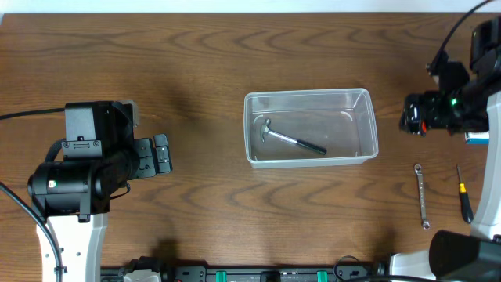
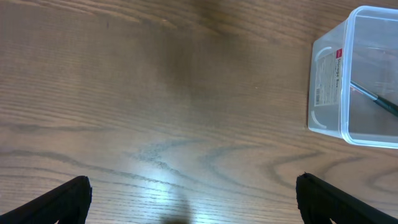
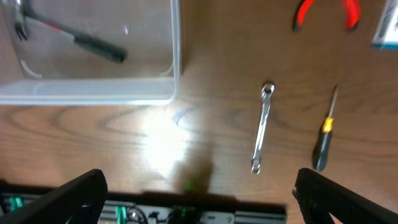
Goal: Pack container
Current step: 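Move the right gripper back right over the red-handled pliers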
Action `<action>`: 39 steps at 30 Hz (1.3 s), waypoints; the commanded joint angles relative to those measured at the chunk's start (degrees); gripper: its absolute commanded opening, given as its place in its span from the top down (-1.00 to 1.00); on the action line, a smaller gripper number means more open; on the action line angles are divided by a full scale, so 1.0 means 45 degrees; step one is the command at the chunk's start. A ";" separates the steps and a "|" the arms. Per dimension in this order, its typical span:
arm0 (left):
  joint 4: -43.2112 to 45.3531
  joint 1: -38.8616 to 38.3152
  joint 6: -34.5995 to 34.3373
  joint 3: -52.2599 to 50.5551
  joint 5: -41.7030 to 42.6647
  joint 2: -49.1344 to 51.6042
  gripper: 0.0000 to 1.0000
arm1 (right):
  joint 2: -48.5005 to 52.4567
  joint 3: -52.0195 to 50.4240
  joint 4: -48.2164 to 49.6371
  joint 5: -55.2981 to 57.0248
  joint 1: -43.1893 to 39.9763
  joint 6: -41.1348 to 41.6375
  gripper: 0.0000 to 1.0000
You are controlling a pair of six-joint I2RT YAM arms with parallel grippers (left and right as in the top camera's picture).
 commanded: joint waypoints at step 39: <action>0.0005 0.0063 -0.0112 0.0170 -0.0199 -0.0029 -0.96 | 0.4731 -0.0515 0.4444 0.2297 -0.0816 0.3677 -0.99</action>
